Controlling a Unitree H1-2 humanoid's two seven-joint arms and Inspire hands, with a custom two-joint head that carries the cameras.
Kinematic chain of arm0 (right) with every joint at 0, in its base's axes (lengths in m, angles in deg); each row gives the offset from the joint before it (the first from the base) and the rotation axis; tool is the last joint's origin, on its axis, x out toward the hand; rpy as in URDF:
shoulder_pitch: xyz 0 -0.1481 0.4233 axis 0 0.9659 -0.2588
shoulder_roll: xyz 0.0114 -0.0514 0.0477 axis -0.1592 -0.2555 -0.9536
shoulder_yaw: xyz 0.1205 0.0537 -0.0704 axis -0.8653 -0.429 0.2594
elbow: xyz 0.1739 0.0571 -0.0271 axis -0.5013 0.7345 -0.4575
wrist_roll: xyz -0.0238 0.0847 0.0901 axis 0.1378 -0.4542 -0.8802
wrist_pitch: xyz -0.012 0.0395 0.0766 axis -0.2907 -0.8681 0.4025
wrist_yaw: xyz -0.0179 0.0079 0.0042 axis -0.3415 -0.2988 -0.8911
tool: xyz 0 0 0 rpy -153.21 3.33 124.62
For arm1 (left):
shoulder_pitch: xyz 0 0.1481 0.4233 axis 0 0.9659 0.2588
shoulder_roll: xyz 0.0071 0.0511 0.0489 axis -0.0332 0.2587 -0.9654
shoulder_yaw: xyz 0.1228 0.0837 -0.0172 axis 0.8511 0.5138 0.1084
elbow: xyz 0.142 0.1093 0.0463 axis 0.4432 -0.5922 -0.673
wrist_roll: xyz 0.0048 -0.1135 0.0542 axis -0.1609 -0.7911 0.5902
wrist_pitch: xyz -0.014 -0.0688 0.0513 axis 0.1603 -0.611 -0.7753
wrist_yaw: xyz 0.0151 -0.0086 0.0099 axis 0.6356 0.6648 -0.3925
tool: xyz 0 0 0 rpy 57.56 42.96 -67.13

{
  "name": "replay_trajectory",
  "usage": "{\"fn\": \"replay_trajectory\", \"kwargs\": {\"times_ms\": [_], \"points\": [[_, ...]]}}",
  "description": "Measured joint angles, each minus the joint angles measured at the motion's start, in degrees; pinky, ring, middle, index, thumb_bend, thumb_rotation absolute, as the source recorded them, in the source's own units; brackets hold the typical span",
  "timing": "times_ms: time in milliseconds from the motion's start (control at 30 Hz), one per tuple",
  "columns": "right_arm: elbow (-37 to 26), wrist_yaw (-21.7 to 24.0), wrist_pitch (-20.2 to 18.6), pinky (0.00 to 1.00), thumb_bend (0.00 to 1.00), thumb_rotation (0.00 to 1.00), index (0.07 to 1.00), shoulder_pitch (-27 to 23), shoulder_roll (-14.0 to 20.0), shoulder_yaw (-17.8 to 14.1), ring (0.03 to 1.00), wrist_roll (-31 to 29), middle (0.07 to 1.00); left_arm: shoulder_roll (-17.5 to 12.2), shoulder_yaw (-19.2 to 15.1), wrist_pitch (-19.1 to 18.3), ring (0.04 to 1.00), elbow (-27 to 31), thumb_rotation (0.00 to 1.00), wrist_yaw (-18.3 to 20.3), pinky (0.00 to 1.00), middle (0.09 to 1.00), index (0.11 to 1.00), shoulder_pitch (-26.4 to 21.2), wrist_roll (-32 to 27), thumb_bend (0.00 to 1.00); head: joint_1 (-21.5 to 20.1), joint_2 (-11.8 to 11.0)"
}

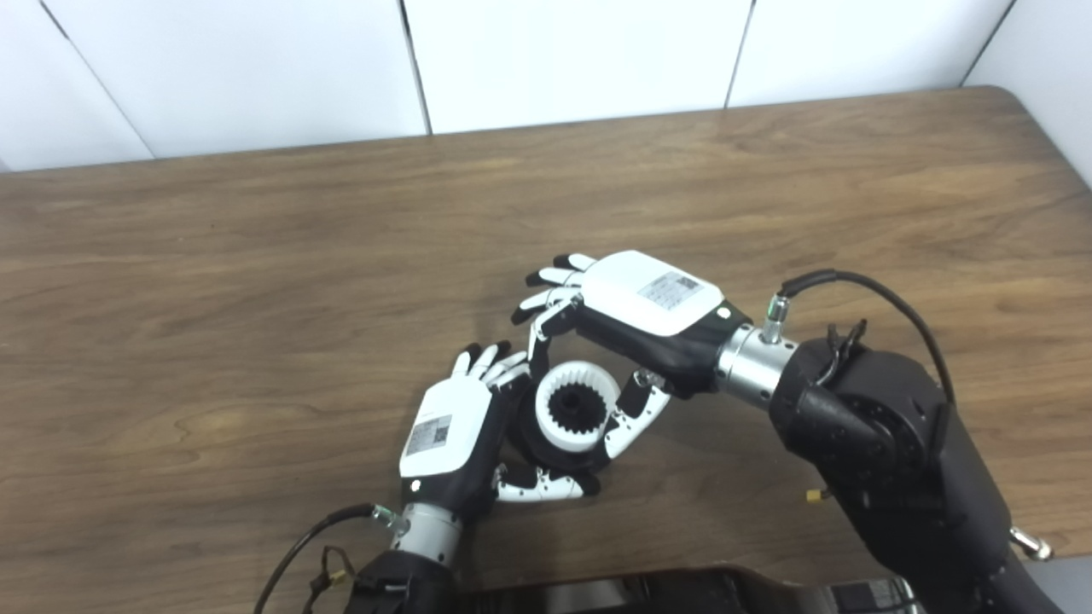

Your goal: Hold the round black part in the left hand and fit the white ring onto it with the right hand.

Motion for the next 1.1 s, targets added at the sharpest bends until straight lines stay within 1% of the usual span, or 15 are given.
{"fn": "replay_trajectory", "kwargs": {"times_ms": [167,367,533,667,867,1100], "points": [[0.2,-0.3,0.4,1.0,0.52,0.14,0.483,0.0,0.0,0.0,0.953,0.0,0.839,0.1,0.4,-0.6,0.95,0.2,0.07,0.1,1.0,0.851,0.485,-0.1,0.6,0.52,0.2,0.1],[2.0,-2.1,0.6,1.0,0.52,0.14,0.483,0.1,-0.2,0.0,0.95,-0.1,0.839,0.1,0.7,-1.1,0.949,0.3,0.07,0.2,1.0,0.85,0.485,-0.2,0.8,0.52,0.4,0.1],[2.7,-2.3,0.6,1.0,0.52,0.14,0.483,0.1,-0.3,0.1,0.948,0.1,0.837,0.2,1.0,-1.2,0.949,0.3,0.07,0.1,1.0,0.85,0.484,-0.3,0.9,0.52,0.3,0.1],[4.6,-2.3,0.7,1.0,0.53,0.14,0.482,0.1,-0.2,0.2,0.948,0.3,0.838,0.2,1.1,-1.2,0.948,0.3,0.07,0.1,1.0,0.851,0.484,-0.4,0.9,0.52,0.3,0.1],[5.8,-2.7,1.7,1.0,0.53,0.14,0.483,0.1,-0.1,0.1,0.951,0.4,0.843,0.3,1.3,-1.4,0.95,0.3,0.07,0.1,1.0,0.852,0.484,-0.5,1.0,0.52,0.2,0.2],[6.3,-2.8,1.8,1.0,0.53,0.14,0.483,0.1,-0.2,0.0,0.949,0.4,0.842,0.4,1.6,-1.4,0.952,0.3,0.07,0.2,1.0,0.85,0.484,-0.5,1.2,0.52,0.1,0.3]]}}
